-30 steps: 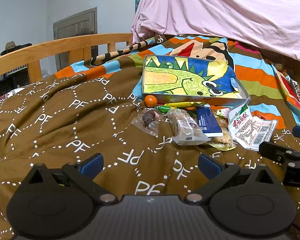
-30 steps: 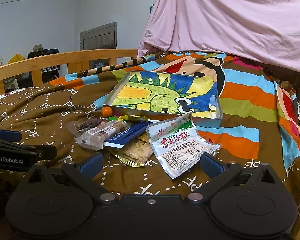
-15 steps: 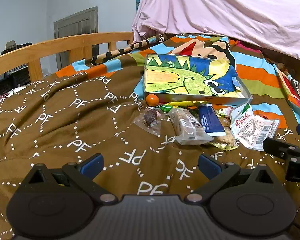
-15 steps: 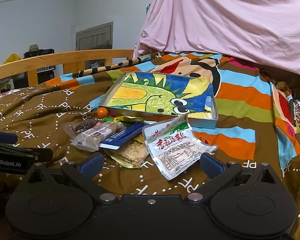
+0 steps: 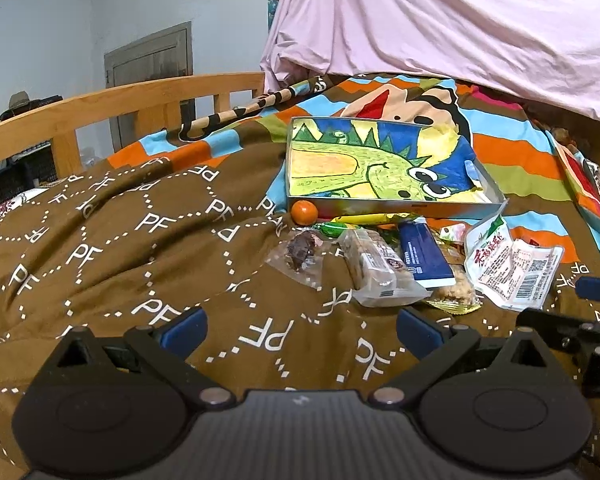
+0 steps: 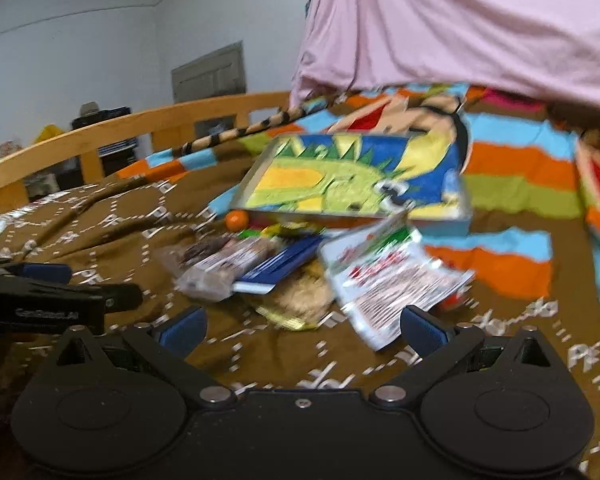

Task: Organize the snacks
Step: 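Grasp the blue stick packet with the left tool while the right tool grasps the white-green snack bag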

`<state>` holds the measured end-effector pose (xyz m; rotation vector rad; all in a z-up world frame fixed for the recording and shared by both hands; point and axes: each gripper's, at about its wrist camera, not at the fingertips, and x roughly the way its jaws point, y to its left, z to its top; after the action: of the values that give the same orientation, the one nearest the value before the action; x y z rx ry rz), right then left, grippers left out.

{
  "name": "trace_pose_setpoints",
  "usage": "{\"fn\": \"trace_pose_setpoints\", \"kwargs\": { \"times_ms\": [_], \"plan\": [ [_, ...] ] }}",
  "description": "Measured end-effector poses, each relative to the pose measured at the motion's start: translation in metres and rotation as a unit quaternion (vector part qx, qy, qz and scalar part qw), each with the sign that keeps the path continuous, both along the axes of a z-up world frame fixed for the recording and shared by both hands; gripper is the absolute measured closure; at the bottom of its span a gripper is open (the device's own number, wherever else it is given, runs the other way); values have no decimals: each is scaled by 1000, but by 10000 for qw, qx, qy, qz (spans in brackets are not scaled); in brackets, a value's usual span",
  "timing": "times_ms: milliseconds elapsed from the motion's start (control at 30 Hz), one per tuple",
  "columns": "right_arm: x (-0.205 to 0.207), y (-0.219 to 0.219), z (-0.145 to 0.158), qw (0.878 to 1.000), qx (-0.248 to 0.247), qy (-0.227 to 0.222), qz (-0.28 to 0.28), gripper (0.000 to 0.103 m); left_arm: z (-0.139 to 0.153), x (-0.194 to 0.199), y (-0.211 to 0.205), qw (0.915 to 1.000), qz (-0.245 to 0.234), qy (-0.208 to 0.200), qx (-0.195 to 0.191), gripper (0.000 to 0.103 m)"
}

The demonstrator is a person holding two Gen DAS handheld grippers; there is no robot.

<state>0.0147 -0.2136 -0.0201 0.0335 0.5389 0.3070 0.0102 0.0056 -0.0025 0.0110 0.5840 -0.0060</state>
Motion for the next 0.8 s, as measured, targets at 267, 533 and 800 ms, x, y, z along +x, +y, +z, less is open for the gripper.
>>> {"fn": "trace_pose_setpoints", "kwargs": {
  "times_ms": [267,533,800],
  "plan": [
    [1,2,3,9966,-687,-346,-279,0,7,13,-6,9993,-331,-143,45,0],
    [29,-13,-8,9943,-1037,-129,-215,1,13,49,-14,9959,-888,42,-171,0],
    [65,-20,-11,9932,-1157,-154,43,1,6,98,-11,9923,-1001,572,-455,0]
  ]
}}
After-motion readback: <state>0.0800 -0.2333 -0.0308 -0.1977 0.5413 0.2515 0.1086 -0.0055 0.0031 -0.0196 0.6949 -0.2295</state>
